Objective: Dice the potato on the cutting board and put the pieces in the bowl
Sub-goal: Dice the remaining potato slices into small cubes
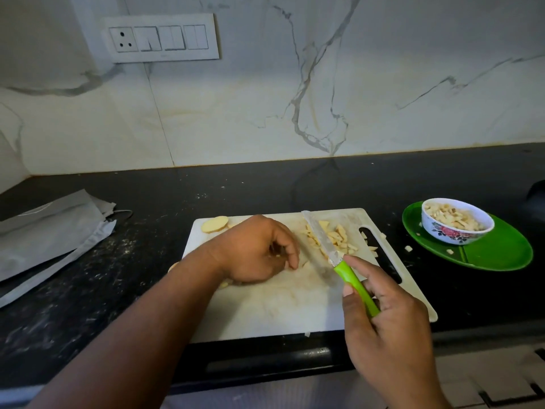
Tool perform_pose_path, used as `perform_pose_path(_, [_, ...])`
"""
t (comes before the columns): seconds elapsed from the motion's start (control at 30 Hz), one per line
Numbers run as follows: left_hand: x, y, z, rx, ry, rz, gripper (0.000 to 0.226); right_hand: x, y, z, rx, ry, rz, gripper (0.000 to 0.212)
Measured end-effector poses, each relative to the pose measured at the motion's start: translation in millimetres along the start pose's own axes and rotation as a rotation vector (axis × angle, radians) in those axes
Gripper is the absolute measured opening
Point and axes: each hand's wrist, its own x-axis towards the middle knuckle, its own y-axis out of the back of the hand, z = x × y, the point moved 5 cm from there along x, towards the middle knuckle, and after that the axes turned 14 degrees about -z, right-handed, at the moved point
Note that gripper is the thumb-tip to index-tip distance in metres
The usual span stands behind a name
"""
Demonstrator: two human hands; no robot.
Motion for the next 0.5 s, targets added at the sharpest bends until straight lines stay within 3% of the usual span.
perform_pose_path(0.13, [-11.5, 9.6, -0.8, -0.035, -0.018, 0.128, 0.027, 0.1, 0.2, -3.1, -0.019, -0.036, -0.020, 0.041])
perform_pose_path(0.2, [-15.0, 14.1, -2.9, 0.112, 0.124, 0.166, 0.023, 1.5, 1.3, -5.6, -0.066, -0.069, -0.060, 0.042])
perform_pose_path(0.33, [-14.0, 10.8, -5.3, 0.258, 0.354, 0.120, 0.050, 2.0, 8.8, -18.3, -0.268, -0.058, -0.138, 0.048])
perform_pose_path(0.43, [-10.3, 6.9, -1.9, 0.249, 0.350, 0.158, 0.057, -7.3, 6.2, -20.9, -0.414, -0.069, -0.172, 0.050])
perform_pose_path(0.5, [-6.6, 2.5, 3.3, 0.249, 0.313, 0.140, 0.048, -15.8, 4.5, -11.9, -0.451, -0.091, -0.157, 0.051])
